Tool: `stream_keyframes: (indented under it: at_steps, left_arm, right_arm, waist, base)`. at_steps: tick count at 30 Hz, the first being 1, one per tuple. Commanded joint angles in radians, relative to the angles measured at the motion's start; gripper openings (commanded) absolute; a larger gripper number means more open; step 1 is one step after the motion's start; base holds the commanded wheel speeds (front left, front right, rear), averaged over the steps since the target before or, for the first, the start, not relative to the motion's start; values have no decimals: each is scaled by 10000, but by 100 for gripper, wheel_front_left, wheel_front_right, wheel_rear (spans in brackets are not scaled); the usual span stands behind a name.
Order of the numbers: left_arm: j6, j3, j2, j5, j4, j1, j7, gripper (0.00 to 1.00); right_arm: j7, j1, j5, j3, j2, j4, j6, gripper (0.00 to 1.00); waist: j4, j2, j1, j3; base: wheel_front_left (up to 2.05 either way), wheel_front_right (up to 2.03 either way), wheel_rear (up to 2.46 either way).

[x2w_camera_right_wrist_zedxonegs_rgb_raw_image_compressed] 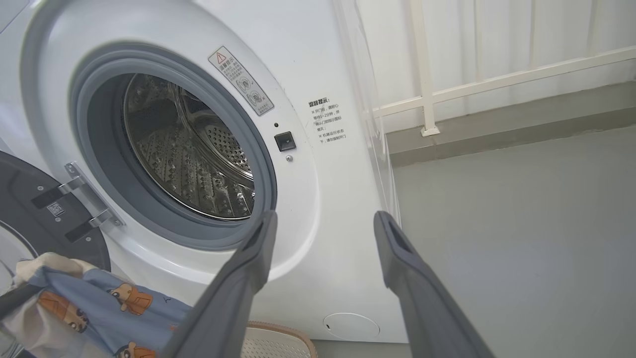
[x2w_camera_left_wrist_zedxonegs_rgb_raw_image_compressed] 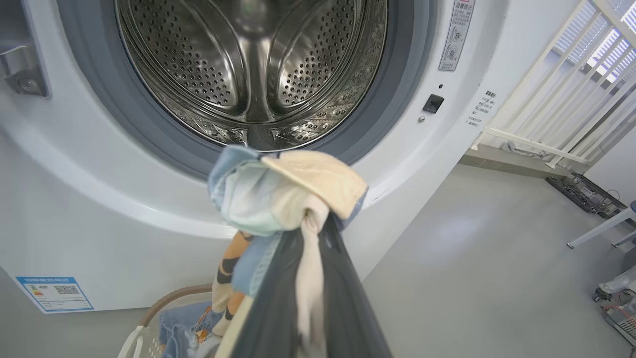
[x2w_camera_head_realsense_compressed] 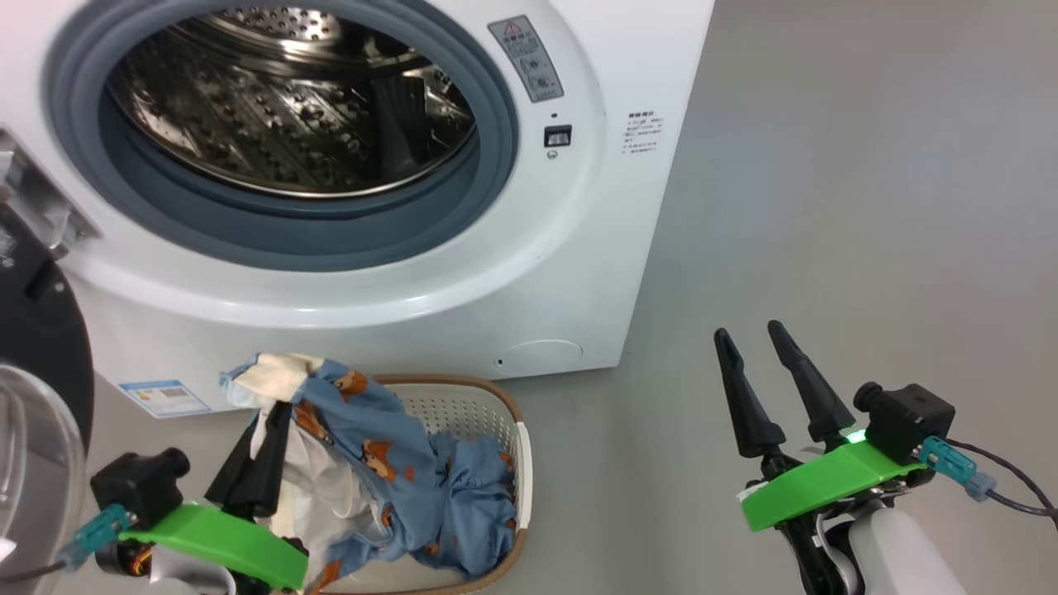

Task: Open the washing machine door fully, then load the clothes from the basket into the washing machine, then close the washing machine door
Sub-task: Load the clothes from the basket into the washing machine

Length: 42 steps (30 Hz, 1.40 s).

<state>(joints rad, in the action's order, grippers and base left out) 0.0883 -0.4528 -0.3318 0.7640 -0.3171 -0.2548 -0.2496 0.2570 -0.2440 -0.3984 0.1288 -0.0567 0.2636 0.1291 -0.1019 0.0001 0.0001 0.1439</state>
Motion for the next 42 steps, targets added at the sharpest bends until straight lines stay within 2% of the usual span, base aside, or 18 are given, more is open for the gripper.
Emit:
stream_keyframes:
  at_steps: [1,10,16,30,42]
  left_arm:
    - [-132,572,-186,-261,482,13,-122,0]
    - [-389,1515,125,-1793,2150,853,-122,0]
    - [-486,1891,312,-2331,2811,1326,-122,0]
    - [-593,2102,417,-2544,3207,1767,-119,0]
    - [-530,2227,197,-2482,3036,1465,-93,0]
  right_arm:
    - [48,33,147,178,34,-235,16,100]
    - [48,337,45,-86,-281,-248,16,100]
    - [48,574,23,-247,-481,-300,16,100]
    - [48,813,-31,-209,-636,-279,16,100]
    - [48,689,21,-25,-589,-292,16,100]
  waist:
    - [92,-1,-1,-171]
    - [306,-1,-1,-676]
    - [447,-1,-1,-932]
    - [476,-1,-1,-1142]
    - [420,-1,-1,-906]
  base:
    - [0,0,0]
    - [0,0,0]
    - [0,0,0]
    - [0,0,0]
    - [0,0,0]
